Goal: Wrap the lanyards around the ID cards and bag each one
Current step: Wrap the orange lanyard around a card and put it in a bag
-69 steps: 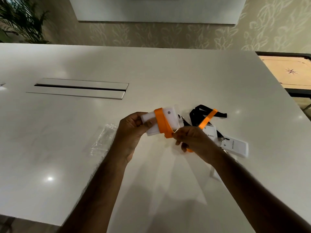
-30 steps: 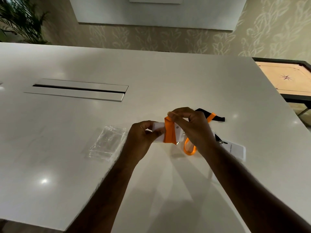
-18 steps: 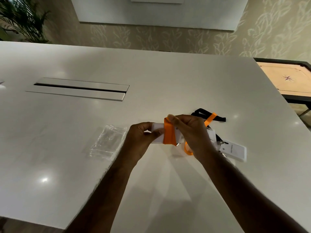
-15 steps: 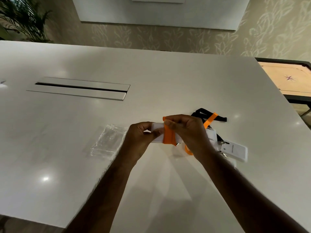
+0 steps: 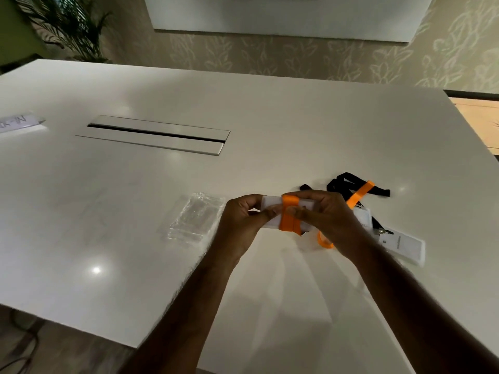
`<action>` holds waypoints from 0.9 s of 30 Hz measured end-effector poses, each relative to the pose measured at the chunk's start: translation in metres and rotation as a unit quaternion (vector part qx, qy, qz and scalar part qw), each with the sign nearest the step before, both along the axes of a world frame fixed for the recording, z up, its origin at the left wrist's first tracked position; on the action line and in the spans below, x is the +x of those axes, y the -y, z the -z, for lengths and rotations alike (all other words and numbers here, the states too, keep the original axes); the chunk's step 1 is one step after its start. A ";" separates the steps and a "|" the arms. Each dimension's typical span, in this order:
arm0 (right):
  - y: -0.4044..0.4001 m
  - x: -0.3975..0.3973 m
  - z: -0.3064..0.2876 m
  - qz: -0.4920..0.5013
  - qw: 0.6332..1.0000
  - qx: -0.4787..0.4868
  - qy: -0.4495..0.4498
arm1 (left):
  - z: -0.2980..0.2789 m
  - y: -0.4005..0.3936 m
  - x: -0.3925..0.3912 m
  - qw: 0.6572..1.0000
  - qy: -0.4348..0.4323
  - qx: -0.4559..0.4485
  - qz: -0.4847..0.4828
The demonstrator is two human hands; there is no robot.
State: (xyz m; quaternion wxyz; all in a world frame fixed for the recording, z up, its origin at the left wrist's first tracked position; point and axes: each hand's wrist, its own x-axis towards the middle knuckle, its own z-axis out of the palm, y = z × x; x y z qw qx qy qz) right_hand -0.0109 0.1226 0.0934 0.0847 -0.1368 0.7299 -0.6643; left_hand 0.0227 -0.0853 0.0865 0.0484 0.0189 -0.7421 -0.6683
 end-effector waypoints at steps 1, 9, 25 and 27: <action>0.002 0.001 0.003 0.006 1.000 -0.019 0.011 | 0.002 0.001 0.001 1.000 0.000 -0.004 -0.006; 0.022 0.004 0.030 0.044 0.996 -0.038 0.067 | 0.016 0.016 0.005 0.999 0.002 -0.015 -0.034; 0.031 0.003 0.078 0.078 0.990 -0.003 0.117 | 0.072 0.196 0.040 0.934 0.019 -0.357 -0.008; 0.034 0.004 0.080 0.070 0.990 -0.002 0.122 | 0.077 0.203 0.040 0.925 0.018 -0.380 0.019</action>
